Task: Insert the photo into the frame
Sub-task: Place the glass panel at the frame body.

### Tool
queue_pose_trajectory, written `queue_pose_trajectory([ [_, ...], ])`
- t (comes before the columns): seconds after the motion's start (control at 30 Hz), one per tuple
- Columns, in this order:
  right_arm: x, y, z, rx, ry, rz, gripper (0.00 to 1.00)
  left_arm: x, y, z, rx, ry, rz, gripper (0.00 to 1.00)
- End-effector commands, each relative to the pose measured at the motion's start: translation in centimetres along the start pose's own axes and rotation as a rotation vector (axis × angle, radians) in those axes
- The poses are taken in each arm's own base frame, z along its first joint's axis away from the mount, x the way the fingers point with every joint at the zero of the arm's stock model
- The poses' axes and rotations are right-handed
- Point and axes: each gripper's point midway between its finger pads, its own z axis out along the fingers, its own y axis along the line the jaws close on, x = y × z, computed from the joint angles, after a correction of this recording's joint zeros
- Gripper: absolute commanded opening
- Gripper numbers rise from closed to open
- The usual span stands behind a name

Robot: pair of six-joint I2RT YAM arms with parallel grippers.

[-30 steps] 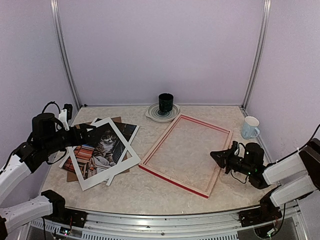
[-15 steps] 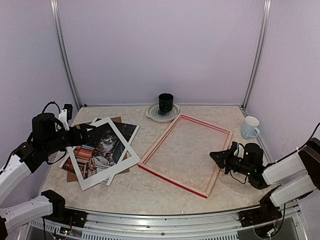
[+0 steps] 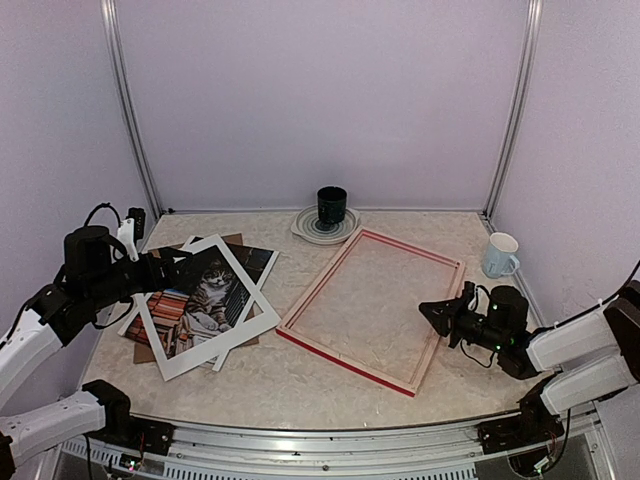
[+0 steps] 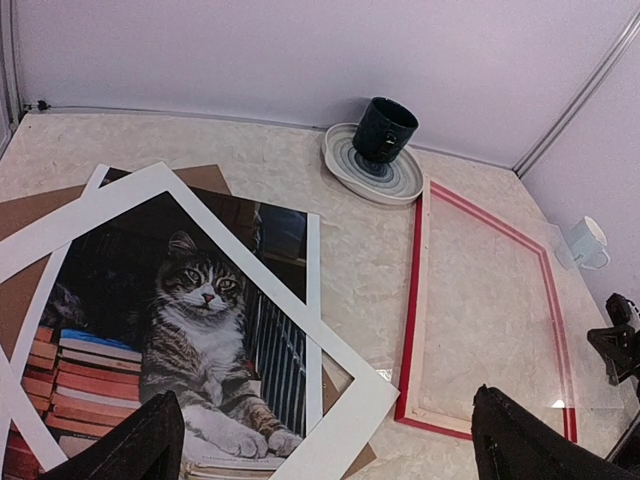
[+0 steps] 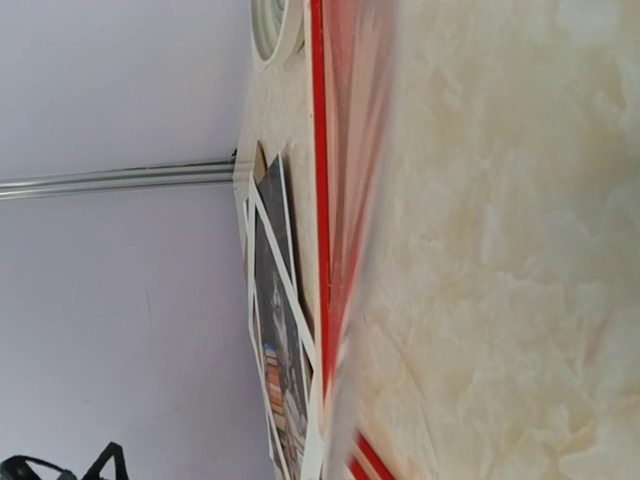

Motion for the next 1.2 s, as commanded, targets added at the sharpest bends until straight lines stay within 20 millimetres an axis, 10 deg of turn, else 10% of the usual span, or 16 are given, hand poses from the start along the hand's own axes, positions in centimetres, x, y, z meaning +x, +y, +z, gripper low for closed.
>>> queue_pose_trajectory([
  [0.0, 0.86, 0.19, 0.02, -0.012, 0.026, -0.01, 0.0, -0.2, -0.09, 0.04, 0.013, -0.015, -0.003, 0.99],
  [1.17, 1.71, 0.38, -0.24, -0.004, 0.023, -0.012, 0.0, -0.32, -0.19, -0.13, 0.018, -0.021, -0.002, 0.99],
])
